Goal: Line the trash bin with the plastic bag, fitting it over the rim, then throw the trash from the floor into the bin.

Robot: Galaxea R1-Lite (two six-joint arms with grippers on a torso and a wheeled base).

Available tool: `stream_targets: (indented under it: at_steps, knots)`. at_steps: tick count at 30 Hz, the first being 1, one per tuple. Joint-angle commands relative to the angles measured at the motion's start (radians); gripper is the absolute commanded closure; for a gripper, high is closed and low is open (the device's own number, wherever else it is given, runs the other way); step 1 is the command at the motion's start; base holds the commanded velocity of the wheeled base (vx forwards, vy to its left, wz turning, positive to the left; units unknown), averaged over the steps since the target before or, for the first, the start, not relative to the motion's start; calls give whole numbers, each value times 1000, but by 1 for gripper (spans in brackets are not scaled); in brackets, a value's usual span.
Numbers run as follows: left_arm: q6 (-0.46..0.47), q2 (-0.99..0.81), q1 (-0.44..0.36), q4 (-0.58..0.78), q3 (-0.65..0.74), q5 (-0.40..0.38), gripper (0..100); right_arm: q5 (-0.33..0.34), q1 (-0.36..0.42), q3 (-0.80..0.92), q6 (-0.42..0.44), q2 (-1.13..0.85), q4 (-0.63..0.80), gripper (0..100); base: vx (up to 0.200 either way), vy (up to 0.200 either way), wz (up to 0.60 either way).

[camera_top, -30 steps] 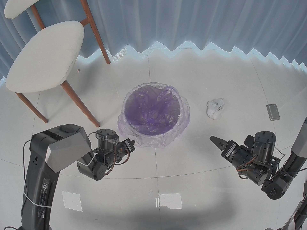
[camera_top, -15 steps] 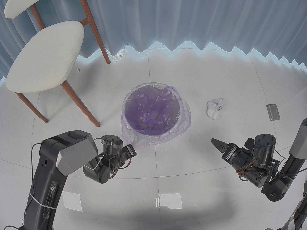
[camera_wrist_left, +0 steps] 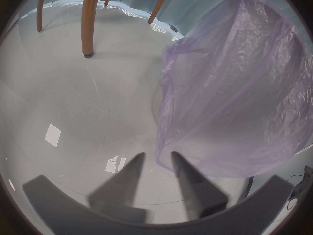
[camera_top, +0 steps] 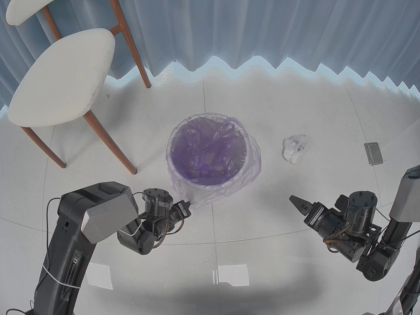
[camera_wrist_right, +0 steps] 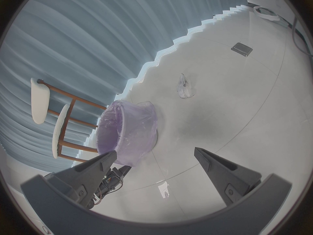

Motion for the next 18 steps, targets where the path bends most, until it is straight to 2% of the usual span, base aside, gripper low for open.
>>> stream_targets:
  at_steps: [1,7,8,9,12,18]
  knots:
    - [-6,-74,-14,-40,34,0,0,0,-4,0,0,0,-1,0,0,0,0]
    - [-28,-220,-35,-81,179,0,0,2,-39,-3,3,-1,-1,0,0,0,0]
    - [-31,-295,-44,-109,281,0,0,2,-51,-1,3,-12,-1,0,0,0,0]
    - [-31,-300,-46,-112,289,0,0,2,-53,-1,3,-12,-1,0,0,0,0]
    - [-31,-420,-49,-167,493,-2,0,2,-73,17,3,-21,-1,0,0,0,0]
    - [-29,-610,-40,-241,809,-9,0,2,-84,55,3,-46,-1,0,0,0,0]
